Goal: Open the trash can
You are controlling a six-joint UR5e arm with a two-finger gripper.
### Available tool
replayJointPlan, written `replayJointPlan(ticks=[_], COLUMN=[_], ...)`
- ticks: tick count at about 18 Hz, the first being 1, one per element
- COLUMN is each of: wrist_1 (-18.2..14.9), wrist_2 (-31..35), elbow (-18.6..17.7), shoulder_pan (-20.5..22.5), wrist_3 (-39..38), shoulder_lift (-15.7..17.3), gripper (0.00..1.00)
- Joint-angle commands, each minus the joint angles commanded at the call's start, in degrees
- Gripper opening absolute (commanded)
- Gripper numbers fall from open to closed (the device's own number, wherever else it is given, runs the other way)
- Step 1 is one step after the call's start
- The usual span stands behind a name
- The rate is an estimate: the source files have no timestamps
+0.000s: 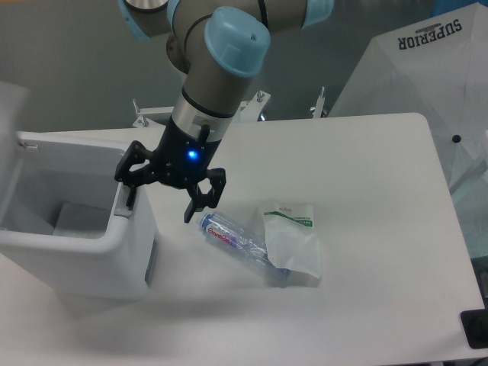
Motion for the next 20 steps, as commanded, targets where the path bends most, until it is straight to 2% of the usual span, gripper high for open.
replayJointPlan(ticks=[4,9,15,20], wrist_1=[-0.2,0.6,8.8,9.3], wrist_2=[0.0,0.0,0.2,10.6], elbow=[1.2,5.2,6.2,5.6], shoulder_pan=[0.0,0.4,4.4,8.3], wrist_3=[0.0,0.3,1.1,10.9], shoulder_lift=[0.3,-0.3,-1.9,-3.9], gripper=[1.0,1.0,1.0,1.0])
